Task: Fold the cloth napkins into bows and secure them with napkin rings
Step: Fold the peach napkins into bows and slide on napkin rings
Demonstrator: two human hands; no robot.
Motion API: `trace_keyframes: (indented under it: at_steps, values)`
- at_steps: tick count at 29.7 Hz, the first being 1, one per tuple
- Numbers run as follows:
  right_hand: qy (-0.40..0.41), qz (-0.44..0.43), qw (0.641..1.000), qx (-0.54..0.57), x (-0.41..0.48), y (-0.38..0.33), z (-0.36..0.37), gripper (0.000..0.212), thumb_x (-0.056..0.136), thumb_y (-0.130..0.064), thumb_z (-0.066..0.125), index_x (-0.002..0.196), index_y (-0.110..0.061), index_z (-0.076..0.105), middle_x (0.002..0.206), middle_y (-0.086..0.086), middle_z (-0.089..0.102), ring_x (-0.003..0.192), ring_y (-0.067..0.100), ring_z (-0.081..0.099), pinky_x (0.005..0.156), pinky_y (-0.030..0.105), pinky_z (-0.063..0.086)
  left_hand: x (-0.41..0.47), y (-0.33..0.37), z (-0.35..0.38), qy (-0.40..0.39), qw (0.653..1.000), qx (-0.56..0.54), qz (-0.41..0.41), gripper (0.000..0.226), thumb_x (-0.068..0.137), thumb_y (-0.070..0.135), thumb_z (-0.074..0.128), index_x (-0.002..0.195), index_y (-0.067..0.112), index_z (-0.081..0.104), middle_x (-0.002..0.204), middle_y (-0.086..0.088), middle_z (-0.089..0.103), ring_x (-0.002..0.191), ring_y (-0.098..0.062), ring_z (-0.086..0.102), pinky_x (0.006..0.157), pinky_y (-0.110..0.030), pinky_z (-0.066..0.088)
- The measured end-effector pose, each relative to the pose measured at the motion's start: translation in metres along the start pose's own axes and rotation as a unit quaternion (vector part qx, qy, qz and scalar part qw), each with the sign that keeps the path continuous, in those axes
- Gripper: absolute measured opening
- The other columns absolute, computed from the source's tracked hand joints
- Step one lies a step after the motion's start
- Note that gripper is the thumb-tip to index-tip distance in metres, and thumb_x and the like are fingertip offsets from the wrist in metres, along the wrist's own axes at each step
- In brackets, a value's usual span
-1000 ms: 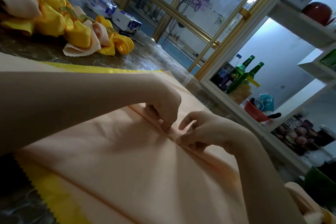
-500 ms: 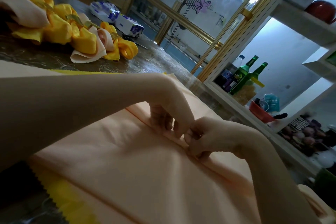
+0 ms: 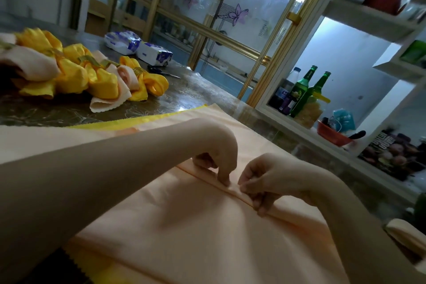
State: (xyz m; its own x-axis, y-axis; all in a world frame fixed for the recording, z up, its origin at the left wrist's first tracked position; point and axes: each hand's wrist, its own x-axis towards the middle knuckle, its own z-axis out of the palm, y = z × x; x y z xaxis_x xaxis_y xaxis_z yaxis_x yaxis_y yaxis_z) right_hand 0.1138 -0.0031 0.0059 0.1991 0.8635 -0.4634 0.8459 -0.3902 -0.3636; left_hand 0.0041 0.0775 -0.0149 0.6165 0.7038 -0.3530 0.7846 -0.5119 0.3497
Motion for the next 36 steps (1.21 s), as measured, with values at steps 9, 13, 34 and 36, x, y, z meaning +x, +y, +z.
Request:
trace_keyframes:
  at_steps: [9, 13, 34, 36]
  values:
    - [0.280, -0.162, 0.938, -0.123, -0.010, 0.034, 0.049, 0.007, 0.093, -0.031, 0.053, 0.090, -0.037, 0.051, 0.097, -0.013, 0.052, 0.092, 0.006, 0.050, 0.090, 0.031, 0.047, -0.033, -0.009, 0.031, 0.223, 0.966, 0.083, 0.102, 0.019, 0.086, 0.040, 0.061, 0.089, 0.022, 0.058, 0.105, -0.001, 0.062, 0.091, -0.019, 0.051, 0.073, -0.027, 0.039]
    - [0.289, -0.176, 0.933, -0.125, -0.014, 0.035, 0.050, 0.019, 0.094, -0.023, 0.053, 0.110, -0.030, 0.060, 0.096, -0.015, 0.048, 0.090, 0.002, 0.048, 0.088, 0.020, 0.044, -0.037, -0.012, 0.039, 0.255, 0.952, 0.102, 0.133, 0.023, 0.092, 0.035, 0.053, 0.113, 0.026, 0.060, 0.104, 0.004, 0.051, 0.108, -0.016, 0.049, 0.080, -0.028, 0.034]
    - [0.162, -0.155, 0.968, -0.111, -0.038, 0.035, 0.031, 0.017, 0.085, -0.034, 0.065, 0.101, -0.029, 0.066, 0.091, -0.012, 0.059, 0.078, 0.002, 0.052, 0.066, 0.012, 0.041, -0.065, -0.017, 0.047, 0.224, 0.967, 0.026, 0.118, 0.019, 0.089, 0.033, 0.059, 0.106, 0.027, 0.066, 0.092, 0.010, 0.045, 0.075, -0.002, 0.042, 0.061, -0.016, 0.032]
    - [0.172, -0.157, 0.965, -0.117, -0.042, 0.034, 0.032, 0.010, 0.083, -0.034, 0.066, 0.093, -0.030, 0.064, 0.082, -0.013, 0.056, 0.072, 0.002, 0.050, 0.059, 0.011, 0.038, -0.067, -0.017, 0.051, 0.244, 0.962, 0.022, 0.124, 0.013, 0.088, 0.034, 0.060, 0.099, 0.029, 0.065, 0.096, 0.009, 0.046, 0.075, -0.002, 0.042, 0.069, -0.019, 0.036]
